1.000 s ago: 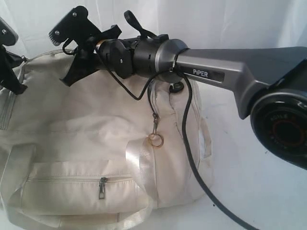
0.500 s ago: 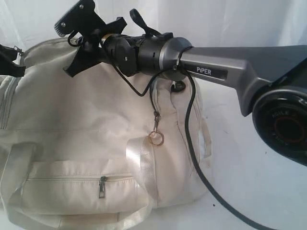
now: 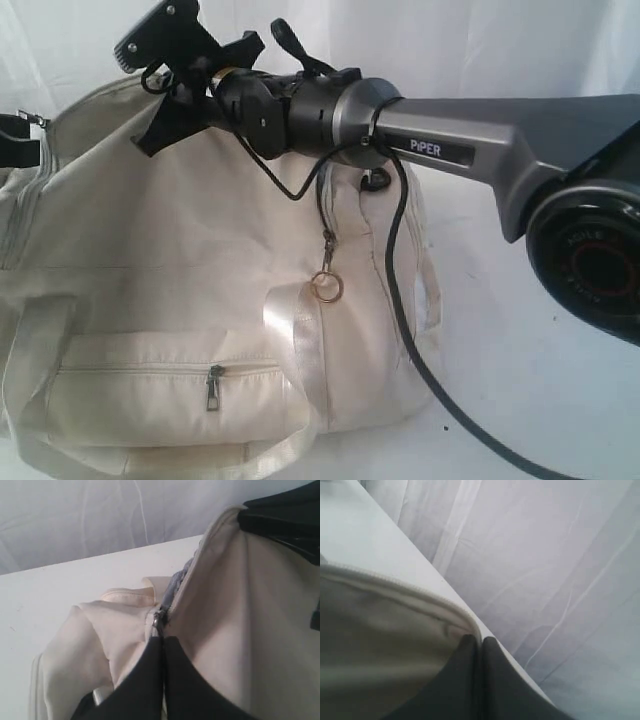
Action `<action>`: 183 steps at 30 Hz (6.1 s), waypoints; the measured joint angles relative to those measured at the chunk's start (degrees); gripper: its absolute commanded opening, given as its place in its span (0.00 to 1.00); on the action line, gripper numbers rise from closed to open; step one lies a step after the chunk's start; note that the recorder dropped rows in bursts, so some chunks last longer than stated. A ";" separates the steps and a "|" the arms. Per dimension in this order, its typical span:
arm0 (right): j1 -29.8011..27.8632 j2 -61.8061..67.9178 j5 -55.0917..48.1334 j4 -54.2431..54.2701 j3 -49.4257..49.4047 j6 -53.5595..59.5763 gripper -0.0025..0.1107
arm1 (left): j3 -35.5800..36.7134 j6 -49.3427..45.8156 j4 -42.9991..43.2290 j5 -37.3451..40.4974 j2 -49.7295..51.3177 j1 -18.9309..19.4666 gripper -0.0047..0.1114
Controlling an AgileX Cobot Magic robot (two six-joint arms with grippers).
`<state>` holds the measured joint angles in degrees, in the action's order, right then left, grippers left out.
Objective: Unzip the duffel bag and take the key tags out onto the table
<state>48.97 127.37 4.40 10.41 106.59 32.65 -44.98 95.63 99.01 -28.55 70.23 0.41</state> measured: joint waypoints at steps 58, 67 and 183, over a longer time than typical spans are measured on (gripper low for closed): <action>-1.43 0.00 -0.16 0.00 0.00 0.00 0.02 | -14.54 -58.43 -6.51 5.55 20.26 0.11 0.48; -1.43 0.00 -0.16 0.00 0.00 0.00 0.02 | -18.21 -59.80 -7.26 5.55 23.44 0.11 0.43; 0.52 0.10 4.64 -0.43 0.00 -0.08 0.02 | 26.90 -29.74 -0.98 4.72 -18.55 0.22 0.04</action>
<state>49.48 127.47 9.04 9.98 106.59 32.58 -18.08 65.89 98.03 -23.84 51.68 0.63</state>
